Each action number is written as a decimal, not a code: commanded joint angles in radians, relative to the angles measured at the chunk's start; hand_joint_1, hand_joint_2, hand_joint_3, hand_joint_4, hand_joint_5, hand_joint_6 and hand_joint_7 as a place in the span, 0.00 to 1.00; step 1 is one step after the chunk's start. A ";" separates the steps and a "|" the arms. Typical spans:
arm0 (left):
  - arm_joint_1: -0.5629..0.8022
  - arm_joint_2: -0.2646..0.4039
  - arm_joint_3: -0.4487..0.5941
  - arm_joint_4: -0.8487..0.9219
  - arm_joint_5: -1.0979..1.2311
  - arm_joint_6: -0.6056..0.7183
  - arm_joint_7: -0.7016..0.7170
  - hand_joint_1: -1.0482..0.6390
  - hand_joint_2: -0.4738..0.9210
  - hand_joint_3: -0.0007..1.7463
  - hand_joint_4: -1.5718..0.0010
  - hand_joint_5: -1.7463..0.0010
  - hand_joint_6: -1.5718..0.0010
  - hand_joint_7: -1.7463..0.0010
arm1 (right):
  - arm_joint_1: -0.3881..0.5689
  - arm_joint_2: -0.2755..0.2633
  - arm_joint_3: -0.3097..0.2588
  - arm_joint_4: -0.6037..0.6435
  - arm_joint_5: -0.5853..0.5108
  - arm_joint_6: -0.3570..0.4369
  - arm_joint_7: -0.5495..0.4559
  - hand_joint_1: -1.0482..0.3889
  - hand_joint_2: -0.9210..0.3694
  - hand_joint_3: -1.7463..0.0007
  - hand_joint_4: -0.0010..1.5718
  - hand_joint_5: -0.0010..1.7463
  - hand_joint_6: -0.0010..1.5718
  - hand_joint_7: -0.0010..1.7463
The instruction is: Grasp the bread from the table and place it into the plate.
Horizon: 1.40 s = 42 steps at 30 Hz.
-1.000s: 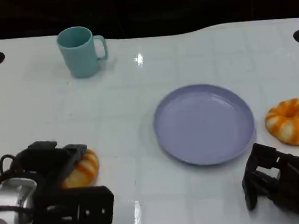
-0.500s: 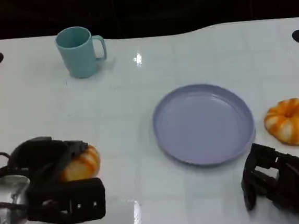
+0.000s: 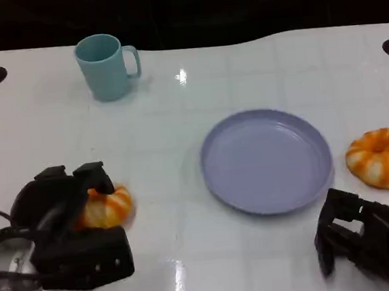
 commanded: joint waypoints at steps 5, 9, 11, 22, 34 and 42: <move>-0.112 -0.011 -0.003 0.037 -0.042 -0.044 0.015 0.50 0.70 0.72 0.55 0.00 0.65 0.00 | -0.019 -0.012 -0.024 0.057 0.019 -0.013 0.031 0.32 0.00 0.87 0.47 1.00 0.39 0.91; -0.151 -0.029 -0.006 0.041 -0.059 -0.044 0.000 0.48 0.77 0.61 0.54 0.00 0.64 0.00 | -0.023 -0.011 -0.023 0.059 0.016 -0.015 0.029 0.32 0.00 0.87 0.48 1.00 0.40 0.91; -0.186 -0.052 -0.022 0.067 -0.052 -0.067 0.024 0.48 0.77 0.58 0.52 0.00 0.65 0.00 | -0.021 -0.012 -0.024 0.056 0.016 -0.011 0.026 0.32 0.00 0.86 0.48 1.00 0.40 0.92; -0.320 -0.176 -0.108 0.128 -0.016 -0.094 0.072 0.49 0.80 0.49 0.48 0.00 0.63 0.00 | -0.008 -0.015 -0.016 0.032 -0.001 -0.011 0.006 0.32 0.00 0.86 0.47 1.00 0.39 0.93; -0.434 -0.328 -0.228 0.289 0.062 -0.140 0.210 0.48 0.84 0.53 0.43 0.00 0.60 0.00 | -0.005 -0.012 -0.012 0.023 -0.004 0.007 -0.003 0.33 0.00 0.86 0.47 1.00 0.40 0.91; -0.466 -0.373 -0.281 0.332 0.093 -0.128 0.229 0.47 0.83 0.58 0.41 0.00 0.59 0.00 | 0.014 -0.011 -0.003 -0.001 -0.008 -0.010 -0.009 0.32 0.00 0.84 0.46 1.00 0.38 0.95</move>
